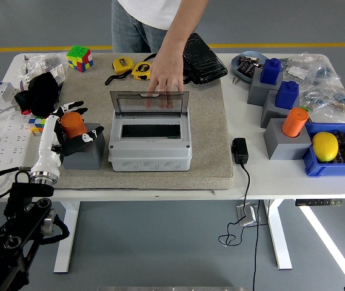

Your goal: Fetch the battery,place it into the box,close the lid of the box

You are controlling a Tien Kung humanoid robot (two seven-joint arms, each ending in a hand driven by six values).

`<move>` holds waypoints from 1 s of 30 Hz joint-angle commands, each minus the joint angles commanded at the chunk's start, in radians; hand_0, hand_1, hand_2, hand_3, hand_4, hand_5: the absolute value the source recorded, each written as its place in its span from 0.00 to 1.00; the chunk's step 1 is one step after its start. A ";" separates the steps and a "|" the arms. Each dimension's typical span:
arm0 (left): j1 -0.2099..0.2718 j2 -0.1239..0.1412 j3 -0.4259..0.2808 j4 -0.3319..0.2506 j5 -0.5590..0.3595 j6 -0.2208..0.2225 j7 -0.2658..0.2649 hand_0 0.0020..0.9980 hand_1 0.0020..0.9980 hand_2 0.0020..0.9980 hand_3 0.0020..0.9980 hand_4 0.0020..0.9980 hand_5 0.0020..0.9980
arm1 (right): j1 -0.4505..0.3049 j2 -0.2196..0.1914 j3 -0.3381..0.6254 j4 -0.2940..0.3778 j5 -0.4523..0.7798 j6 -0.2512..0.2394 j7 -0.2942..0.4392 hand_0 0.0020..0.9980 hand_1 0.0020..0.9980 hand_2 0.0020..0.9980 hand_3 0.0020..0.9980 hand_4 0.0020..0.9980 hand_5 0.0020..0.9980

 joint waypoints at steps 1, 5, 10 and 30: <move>-0.001 -0.001 0.001 0.002 -0.002 0.002 -0.002 0.61 0.71 0.61 0.69 1.00 0.00 | 0.000 0.000 0.002 0.000 -0.002 0.000 -0.001 0.82 0.77 0.75 0.79 1.00 1.00; -0.006 -0.007 0.004 0.012 -0.007 0.008 -0.007 0.61 0.71 0.61 0.69 1.00 0.00 | 0.000 -0.001 0.001 0.000 -0.001 -0.001 -0.001 0.82 0.77 0.75 0.79 1.00 1.00; -0.013 -0.015 0.008 0.027 -0.018 0.009 -0.013 0.62 0.71 0.61 0.68 1.00 0.00 | -0.001 0.000 0.002 0.000 -0.003 -0.001 -0.001 0.82 0.77 0.75 0.79 1.00 1.00; -0.026 -0.027 0.024 0.046 -0.027 0.029 -0.019 0.30 0.47 0.38 0.36 1.00 0.00 | 0.003 0.000 0.005 0.000 -0.004 -0.001 0.000 0.82 0.77 0.75 0.79 1.00 1.00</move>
